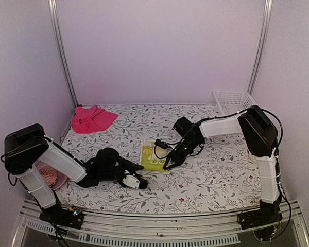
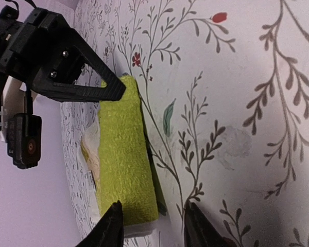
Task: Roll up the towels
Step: Roll the towel at the center of the board.
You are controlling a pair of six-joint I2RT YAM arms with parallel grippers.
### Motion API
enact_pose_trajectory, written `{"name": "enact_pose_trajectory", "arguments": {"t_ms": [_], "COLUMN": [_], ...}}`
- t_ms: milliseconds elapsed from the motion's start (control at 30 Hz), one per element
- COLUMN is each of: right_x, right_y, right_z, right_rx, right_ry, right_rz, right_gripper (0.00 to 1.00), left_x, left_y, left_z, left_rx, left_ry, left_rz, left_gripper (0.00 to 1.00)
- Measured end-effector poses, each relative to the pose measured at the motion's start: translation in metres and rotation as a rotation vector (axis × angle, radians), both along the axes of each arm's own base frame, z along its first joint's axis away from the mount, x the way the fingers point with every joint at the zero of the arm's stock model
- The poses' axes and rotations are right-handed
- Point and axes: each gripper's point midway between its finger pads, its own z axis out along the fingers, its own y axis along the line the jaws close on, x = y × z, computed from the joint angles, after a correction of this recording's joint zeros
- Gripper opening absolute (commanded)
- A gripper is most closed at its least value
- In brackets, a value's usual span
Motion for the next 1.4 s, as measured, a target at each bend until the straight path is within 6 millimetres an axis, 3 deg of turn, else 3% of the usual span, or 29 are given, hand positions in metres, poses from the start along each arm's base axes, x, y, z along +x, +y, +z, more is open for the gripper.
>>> {"name": "enact_pose_trajectory", "arguments": {"t_ms": [133,367,767,867,933,1067,1233,1400], "right_x": [0.000,0.000,-0.001,-0.001,-0.001,-0.001,0.002,0.007], "right_y": [0.000,0.000,0.000,0.000,0.000,0.000,-0.003,-0.025], "right_z": [0.000,0.000,0.001,0.001,0.002,0.004,0.011,0.023], "right_rx": [0.000,-0.001,0.002,0.004,0.006,0.008,0.001,-0.053], "right_ry": [0.003,0.004,0.003,0.004,0.005,0.003,-0.045,-0.197], "right_rz": [0.000,0.000,0.005,0.009,0.012,0.017,0.020,-0.009], "right_gripper": [0.03,0.03,0.12,0.18,0.27,0.42,0.54,0.64], "left_x": [0.004,0.020,0.034,0.039,0.042,0.048,0.054,0.056], "left_y": [0.003,0.000,0.000,0.000,-0.001,-0.001,-0.005,-0.011], "left_z": [-0.012,-0.013,-0.021,-0.022,-0.023,-0.023,-0.023,-0.021], "left_rx": [0.035,0.031,0.051,0.056,0.056,0.057,0.065,0.074], "left_ry": [0.006,-0.041,-0.053,-0.053,-0.052,-0.046,-0.007,0.099], "left_rz": [0.022,0.076,0.132,0.148,0.162,0.188,0.206,0.216], "left_gripper": [0.41,0.40,0.17,0.07,0.00,0.00,0.00,0.00]}}
